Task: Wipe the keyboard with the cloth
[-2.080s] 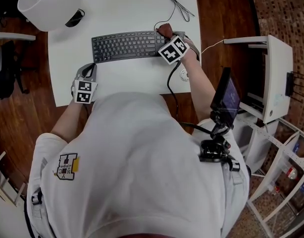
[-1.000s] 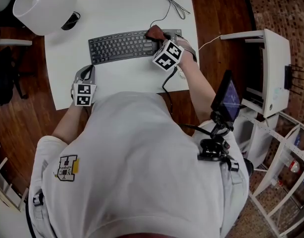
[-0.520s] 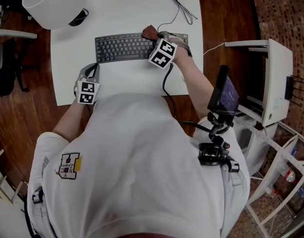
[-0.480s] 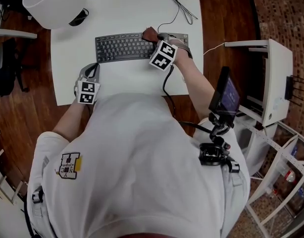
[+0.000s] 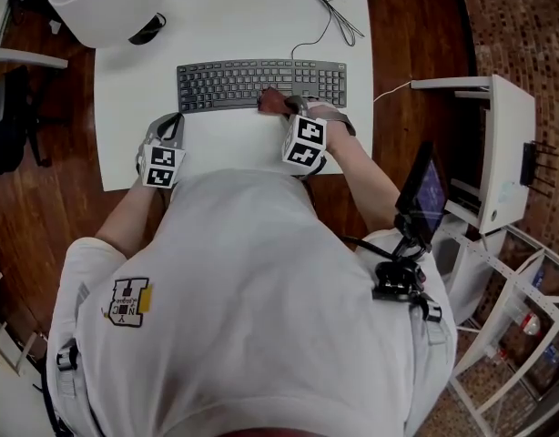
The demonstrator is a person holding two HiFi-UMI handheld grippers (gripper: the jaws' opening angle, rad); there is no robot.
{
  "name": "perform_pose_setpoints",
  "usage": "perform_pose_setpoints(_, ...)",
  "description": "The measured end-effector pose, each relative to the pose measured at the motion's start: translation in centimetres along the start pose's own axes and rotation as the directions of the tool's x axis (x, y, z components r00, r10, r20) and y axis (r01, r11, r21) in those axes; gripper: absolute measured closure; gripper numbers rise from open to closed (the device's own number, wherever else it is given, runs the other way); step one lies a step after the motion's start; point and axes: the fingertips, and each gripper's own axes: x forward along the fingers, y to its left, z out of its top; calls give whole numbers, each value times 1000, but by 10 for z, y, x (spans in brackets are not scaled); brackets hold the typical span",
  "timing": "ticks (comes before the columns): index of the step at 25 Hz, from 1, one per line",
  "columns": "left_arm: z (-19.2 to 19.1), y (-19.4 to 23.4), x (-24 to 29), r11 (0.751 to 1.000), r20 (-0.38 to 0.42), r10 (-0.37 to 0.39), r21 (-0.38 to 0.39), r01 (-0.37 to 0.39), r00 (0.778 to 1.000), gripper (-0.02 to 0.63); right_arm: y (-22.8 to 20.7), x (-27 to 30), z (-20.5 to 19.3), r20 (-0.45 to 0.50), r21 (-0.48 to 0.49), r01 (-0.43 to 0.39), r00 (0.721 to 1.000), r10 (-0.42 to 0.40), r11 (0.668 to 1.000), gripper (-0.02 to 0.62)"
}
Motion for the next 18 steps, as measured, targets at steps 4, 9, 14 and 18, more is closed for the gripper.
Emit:
perform_pose_setpoints(4, 0, 0, -2, 1000, -1, 7, 5, -7, 1000, 604, 4, -4, 2, 5, -24, -21, 1000, 21, 999, 502)
perform_pose_setpoints(9, 1, -2, -4, 1000, 0, 11, 4, -11, 1000, 604, -53, -11, 28, 69, 14, 57, 996, -58, 998, 502)
perform_pose_setpoints(14, 0, -3, -6, 1000, -1, 13, 3, -13, 1000, 604, -110, 9, 58, 69, -15, 129, 989, -128, 992, 502)
perform_pose_setpoints(18, 1, -3, -5, 1000, -1, 14, 5, -14, 1000, 604, -105, 29, 68, 45, -59, 75, 996, -72, 995, 502)
